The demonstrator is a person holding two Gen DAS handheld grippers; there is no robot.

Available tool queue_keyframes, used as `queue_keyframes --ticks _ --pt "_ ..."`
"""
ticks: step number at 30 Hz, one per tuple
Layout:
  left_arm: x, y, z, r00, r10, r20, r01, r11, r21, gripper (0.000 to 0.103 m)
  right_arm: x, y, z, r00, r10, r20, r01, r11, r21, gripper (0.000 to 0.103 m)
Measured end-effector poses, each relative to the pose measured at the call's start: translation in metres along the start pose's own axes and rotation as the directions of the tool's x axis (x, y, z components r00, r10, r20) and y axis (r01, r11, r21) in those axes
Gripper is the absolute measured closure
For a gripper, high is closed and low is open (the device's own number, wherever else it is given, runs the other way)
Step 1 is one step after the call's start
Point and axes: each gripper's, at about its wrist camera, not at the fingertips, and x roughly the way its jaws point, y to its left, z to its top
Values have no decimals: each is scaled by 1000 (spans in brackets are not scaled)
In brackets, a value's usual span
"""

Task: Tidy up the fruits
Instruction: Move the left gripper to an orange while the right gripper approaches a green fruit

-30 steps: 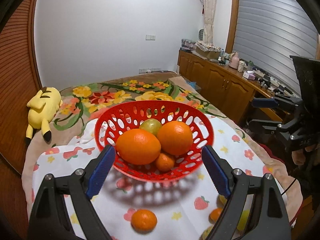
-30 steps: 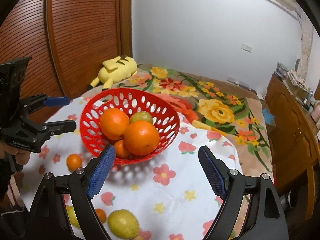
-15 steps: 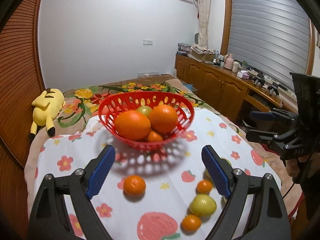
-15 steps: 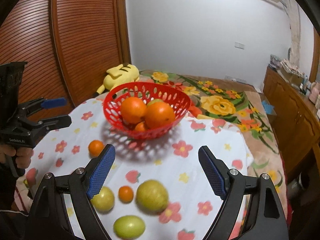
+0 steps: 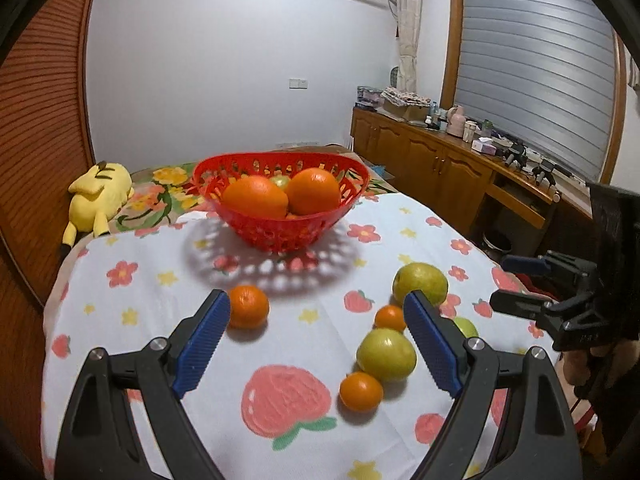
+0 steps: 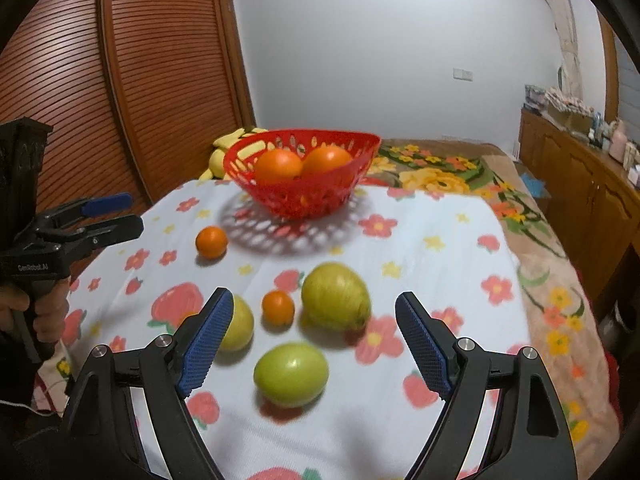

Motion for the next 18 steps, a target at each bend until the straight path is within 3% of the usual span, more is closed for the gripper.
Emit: queue_keyframes --ticks 8,18 --pt "6 -7 -32 1000 -11 12 11 1000 11 14 22 5 -31 999 27 -45 -26 999 21 19" --pt "24 -9 -48 998 -11 -59 12 1000 12 14 37 4 -49 997 15 -79 -13 999 32 19"
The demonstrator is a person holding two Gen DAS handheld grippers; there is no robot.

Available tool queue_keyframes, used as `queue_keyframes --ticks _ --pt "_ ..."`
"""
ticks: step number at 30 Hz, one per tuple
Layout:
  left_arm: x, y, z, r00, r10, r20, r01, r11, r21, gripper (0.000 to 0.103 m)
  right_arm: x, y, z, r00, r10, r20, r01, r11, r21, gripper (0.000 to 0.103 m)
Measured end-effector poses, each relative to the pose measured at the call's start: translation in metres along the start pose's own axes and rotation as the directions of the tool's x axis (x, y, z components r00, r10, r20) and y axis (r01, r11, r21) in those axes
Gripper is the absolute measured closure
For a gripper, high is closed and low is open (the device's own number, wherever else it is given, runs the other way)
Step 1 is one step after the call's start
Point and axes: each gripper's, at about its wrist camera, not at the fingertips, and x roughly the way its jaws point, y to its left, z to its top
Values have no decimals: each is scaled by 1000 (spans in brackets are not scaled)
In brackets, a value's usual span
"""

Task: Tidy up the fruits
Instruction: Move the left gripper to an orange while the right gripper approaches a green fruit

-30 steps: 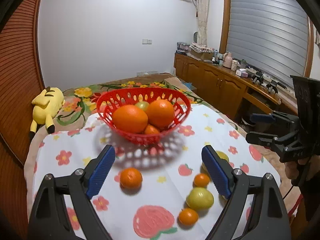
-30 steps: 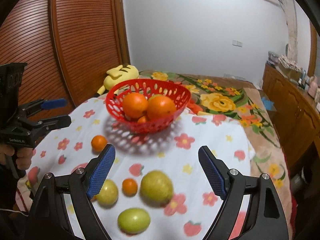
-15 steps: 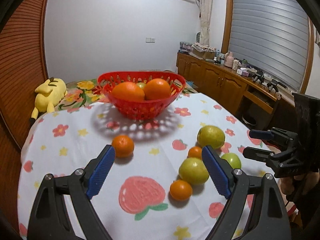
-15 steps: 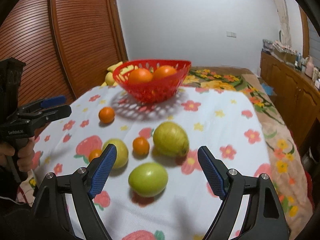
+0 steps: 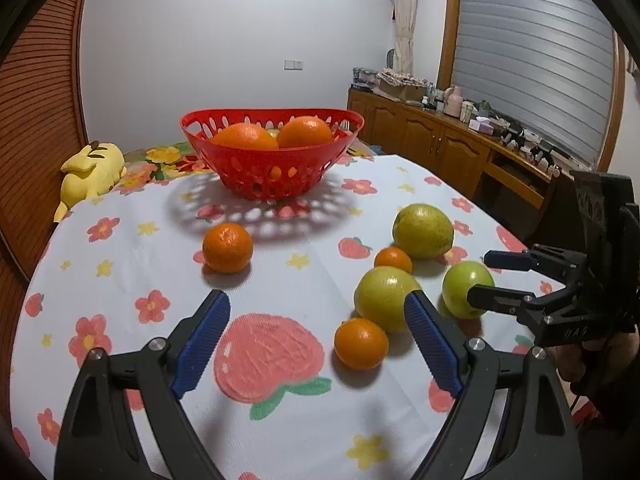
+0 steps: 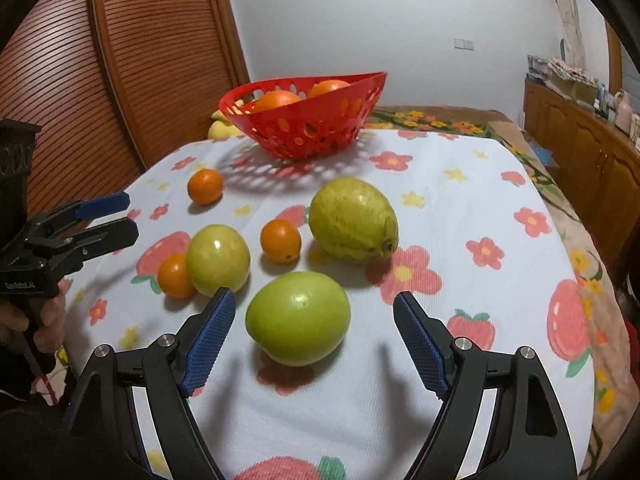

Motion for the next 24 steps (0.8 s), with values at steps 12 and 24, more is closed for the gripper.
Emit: queue_keyframes --ticks 12,24 --pt "13 -6 -12 995 -28 -92 28 1000 -7 14 3 -2 -10 1000 12 18 -13 1000 23 19" --pt "27 -13 -15 984 -73 -160 72 997 -8 45 2 -2 -12 999 23 46 -25 999 33 30"
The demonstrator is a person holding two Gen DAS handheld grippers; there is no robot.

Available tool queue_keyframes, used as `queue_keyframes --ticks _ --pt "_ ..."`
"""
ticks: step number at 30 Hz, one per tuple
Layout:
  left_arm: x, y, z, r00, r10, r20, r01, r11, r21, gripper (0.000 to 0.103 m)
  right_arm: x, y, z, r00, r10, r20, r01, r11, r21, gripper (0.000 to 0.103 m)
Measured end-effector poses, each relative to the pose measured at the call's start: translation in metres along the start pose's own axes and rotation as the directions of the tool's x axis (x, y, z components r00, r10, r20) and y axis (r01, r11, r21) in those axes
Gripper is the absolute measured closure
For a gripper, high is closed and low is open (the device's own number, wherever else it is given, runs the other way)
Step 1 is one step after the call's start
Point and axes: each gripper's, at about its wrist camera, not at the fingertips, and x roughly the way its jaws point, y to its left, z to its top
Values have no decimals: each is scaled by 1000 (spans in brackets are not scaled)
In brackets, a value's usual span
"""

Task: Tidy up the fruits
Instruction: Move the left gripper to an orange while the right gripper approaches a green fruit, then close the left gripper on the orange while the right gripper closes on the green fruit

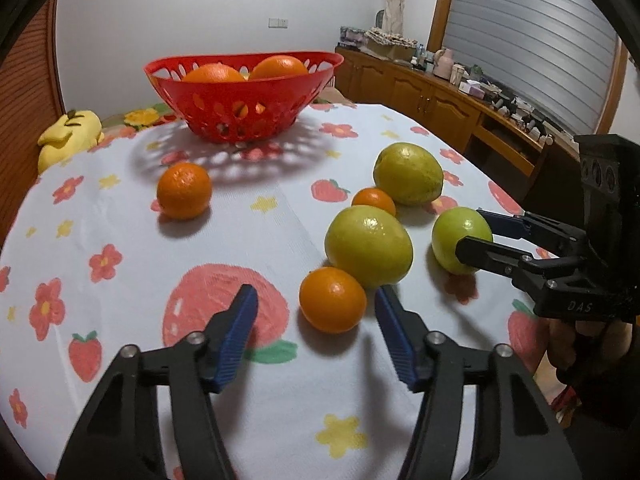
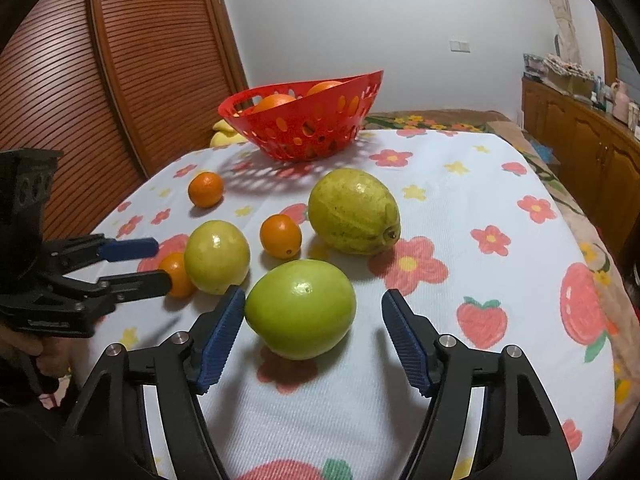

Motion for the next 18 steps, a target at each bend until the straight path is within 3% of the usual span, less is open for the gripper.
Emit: queue_keyframes --ticks 6,9,18 --pt "5 -1 1 999 -41 -13 41 999 -7 57 0 2 -1 1000 -6 5 6 1000 -6 31" --pt "6 -1 0 999 -51 -13 50 999 -9 68 1 5 -1 1000 -13 4 13 1000 -17 31" --pt "-5 5 1 999 -43 19 44 999 -32 69 3 3 0 1000 4 -4 -4 1000 -10 32"
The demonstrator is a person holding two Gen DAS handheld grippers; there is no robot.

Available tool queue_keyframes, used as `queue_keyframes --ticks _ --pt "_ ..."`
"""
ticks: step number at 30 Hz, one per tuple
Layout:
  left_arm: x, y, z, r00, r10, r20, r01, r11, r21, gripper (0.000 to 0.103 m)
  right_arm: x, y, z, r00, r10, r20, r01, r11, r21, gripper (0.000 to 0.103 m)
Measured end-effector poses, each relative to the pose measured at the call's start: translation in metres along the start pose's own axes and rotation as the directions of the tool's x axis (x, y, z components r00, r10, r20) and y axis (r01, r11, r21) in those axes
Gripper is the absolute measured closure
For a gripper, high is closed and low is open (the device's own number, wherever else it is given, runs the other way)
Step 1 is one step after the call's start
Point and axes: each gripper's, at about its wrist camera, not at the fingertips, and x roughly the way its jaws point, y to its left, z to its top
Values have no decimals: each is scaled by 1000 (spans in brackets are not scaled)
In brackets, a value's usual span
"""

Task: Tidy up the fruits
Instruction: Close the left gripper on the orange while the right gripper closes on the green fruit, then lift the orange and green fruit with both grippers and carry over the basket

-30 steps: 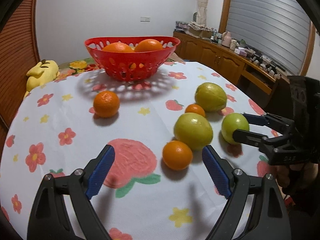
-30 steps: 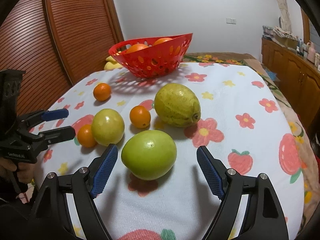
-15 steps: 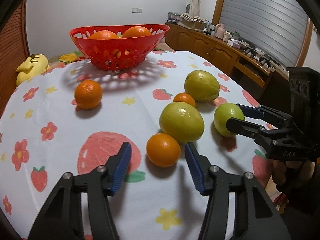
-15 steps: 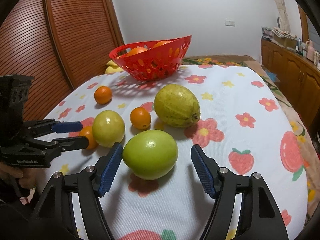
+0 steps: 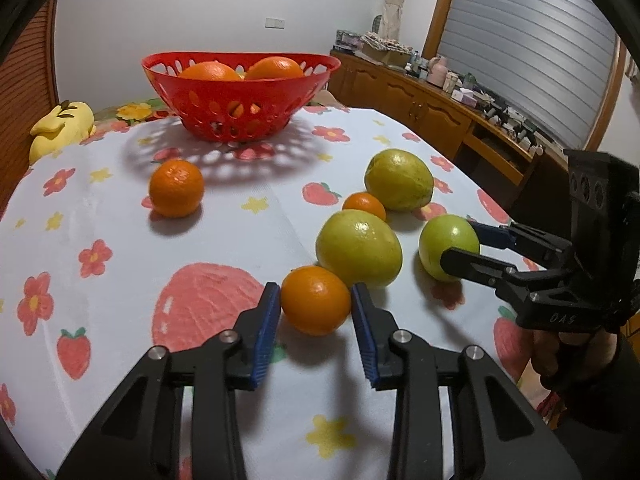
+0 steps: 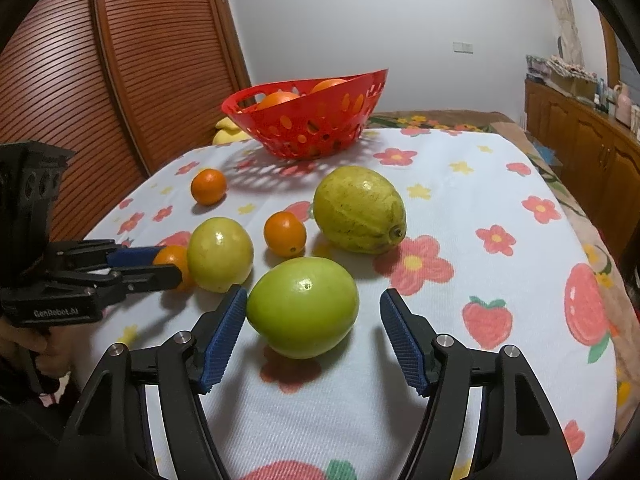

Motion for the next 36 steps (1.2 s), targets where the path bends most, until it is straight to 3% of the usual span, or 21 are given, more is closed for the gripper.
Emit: queue_keyframes --ticks 8,12,36 --pt "-11 3 -2 1000 6 21 -6 1000 -4 69 -1 3 -1 1000 -13 3 13 1000 -20 34" --pt "-17 7 -2 999 1 39 0 1000 -15 69 -2 9 -2 1000 -17 12 18 999 -47 44" --pt "-41 22 22 993 21 118 -19 1000 -20 69 -17 12 16 1000 17 24 -15 996 -90 45"
